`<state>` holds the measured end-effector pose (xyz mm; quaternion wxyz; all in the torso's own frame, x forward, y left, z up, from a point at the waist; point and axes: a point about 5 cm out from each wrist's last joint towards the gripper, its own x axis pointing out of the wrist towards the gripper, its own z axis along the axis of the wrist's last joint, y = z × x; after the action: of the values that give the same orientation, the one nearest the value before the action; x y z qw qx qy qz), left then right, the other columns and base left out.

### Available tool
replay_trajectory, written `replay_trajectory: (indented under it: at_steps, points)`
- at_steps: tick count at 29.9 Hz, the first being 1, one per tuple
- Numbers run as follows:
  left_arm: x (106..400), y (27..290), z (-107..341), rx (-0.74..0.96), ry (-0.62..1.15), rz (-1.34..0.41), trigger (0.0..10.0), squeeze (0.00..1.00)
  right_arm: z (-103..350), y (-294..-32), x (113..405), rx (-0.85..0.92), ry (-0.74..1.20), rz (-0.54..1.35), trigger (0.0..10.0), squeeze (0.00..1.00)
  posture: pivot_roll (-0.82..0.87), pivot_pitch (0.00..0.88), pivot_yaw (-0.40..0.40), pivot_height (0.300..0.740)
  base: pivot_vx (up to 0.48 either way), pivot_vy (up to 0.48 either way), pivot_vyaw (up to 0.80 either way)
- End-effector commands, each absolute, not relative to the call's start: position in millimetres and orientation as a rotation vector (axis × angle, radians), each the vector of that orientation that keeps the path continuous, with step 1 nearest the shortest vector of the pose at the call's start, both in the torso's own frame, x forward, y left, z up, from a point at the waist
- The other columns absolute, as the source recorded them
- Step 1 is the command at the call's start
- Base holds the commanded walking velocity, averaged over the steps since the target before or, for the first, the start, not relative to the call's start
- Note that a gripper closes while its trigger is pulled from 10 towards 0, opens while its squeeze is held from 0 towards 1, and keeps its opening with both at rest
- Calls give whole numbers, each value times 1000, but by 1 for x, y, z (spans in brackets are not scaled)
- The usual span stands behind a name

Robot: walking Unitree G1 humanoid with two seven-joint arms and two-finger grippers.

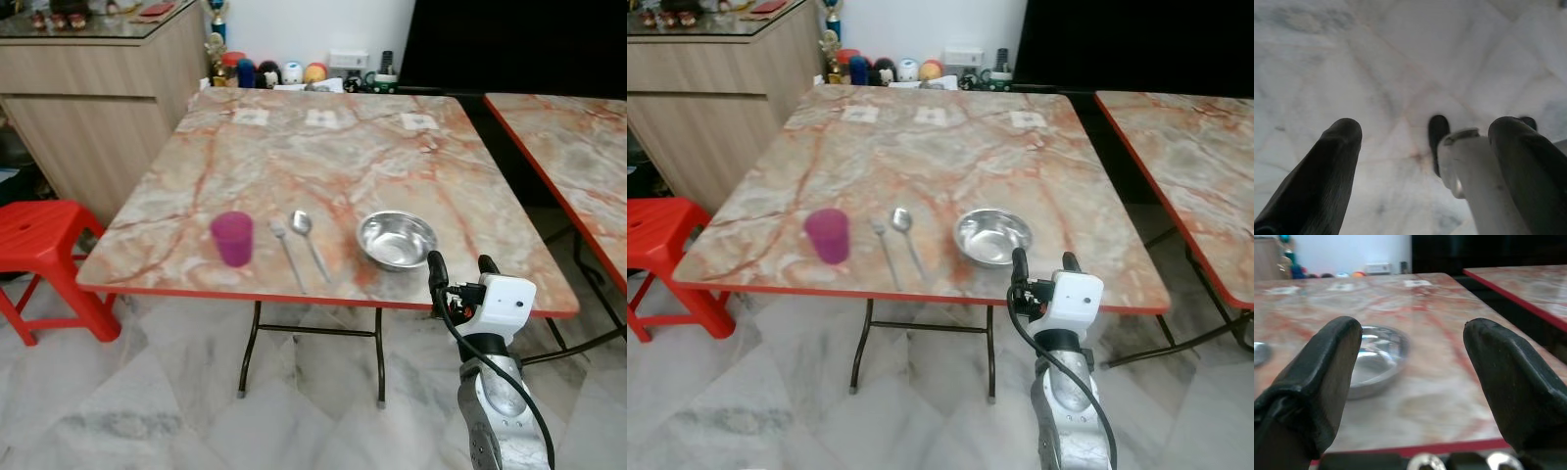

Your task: Setting the table

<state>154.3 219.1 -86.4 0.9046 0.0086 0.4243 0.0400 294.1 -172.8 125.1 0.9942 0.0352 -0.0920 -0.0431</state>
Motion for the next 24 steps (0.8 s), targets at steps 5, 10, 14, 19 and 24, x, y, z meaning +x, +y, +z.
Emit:
replay_trajectory:
  at_steps: [5,10,14,19,24]
  points:
    - [145,220,-90,20,911,89,10000,0,123,-173,293,74,-172,-90,10000,0,-30,103,-26,740,0,0,0]
    - [145,220,-90,14,905,89,10000,0,122,-172,293,75,-169,-88,10000,0,-30,102,-27,740,49,0,0]
    - [146,219,-90,13,902,87,10000,0,122,-172,293,74,-169,-87,10000,0,-31,99,-27,740,264,0,0]
    - [149,217,-89,12,893,81,10000,0,122,-172,294,73,-170,-88,10000,0,-31,93,-27,740,306,0,0]
    - [150,217,-89,14,890,79,10000,0,122,-172,294,73,-170,-89,10000,0,-31,89,-29,740,313,0,0]
